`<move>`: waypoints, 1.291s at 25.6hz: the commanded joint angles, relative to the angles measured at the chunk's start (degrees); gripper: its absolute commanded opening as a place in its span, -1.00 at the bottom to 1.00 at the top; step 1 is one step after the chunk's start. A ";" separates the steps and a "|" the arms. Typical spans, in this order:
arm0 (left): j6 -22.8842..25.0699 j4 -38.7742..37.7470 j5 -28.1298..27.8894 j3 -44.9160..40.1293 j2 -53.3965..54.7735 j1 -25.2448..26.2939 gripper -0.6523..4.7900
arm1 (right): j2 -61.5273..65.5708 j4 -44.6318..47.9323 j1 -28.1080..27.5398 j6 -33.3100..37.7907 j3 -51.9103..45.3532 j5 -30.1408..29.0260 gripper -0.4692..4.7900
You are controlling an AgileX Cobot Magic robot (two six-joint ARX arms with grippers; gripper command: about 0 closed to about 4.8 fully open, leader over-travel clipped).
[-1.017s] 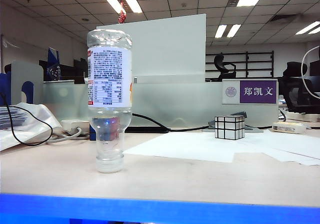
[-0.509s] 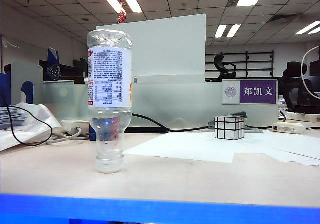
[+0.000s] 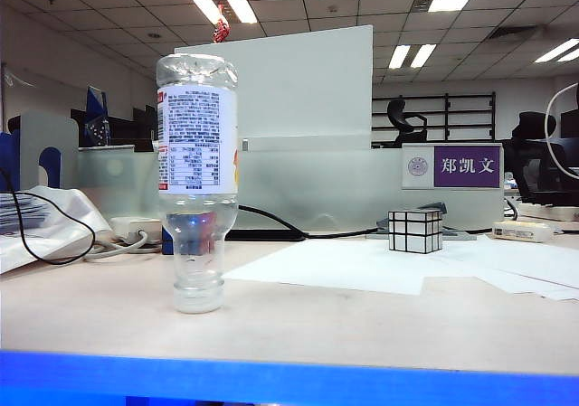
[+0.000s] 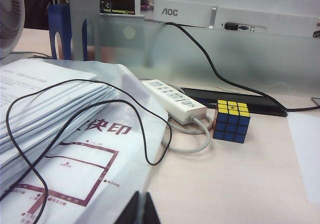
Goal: Flip the plastic bottle upside down.
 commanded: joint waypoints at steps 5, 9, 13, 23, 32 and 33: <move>0.04 0.79 0.00 0.04 -0.09 -0.11 -0.76 | -0.07 0.74 0.04 0.24 0.20 0.17 -0.85; 0.04 0.79 0.00 0.04 -0.09 -0.11 -0.76 | -0.07 1.16 -0.04 -3.91 0.17 1.73 -0.85; 0.04 0.79 0.00 0.04 -0.09 -0.11 -0.77 | -2.34 2.25 -4.17 -10.58 -1.51 3.13 -0.85; 0.04 0.74 0.26 0.04 -0.09 -0.09 -0.76 | -12.72 25.00 -27.17 -11.74 -15.96 -0.70 -0.85; 0.04 0.74 0.22 0.04 -0.09 -0.11 -0.76 | -13.11 32.65 -44.17 -4.46 -23.47 -7.41 -0.85; 0.04 0.72 0.22 0.04 -0.09 -0.11 -0.77 | -13.38 32.50 -45.24 -3.91 -24.00 -7.74 -0.85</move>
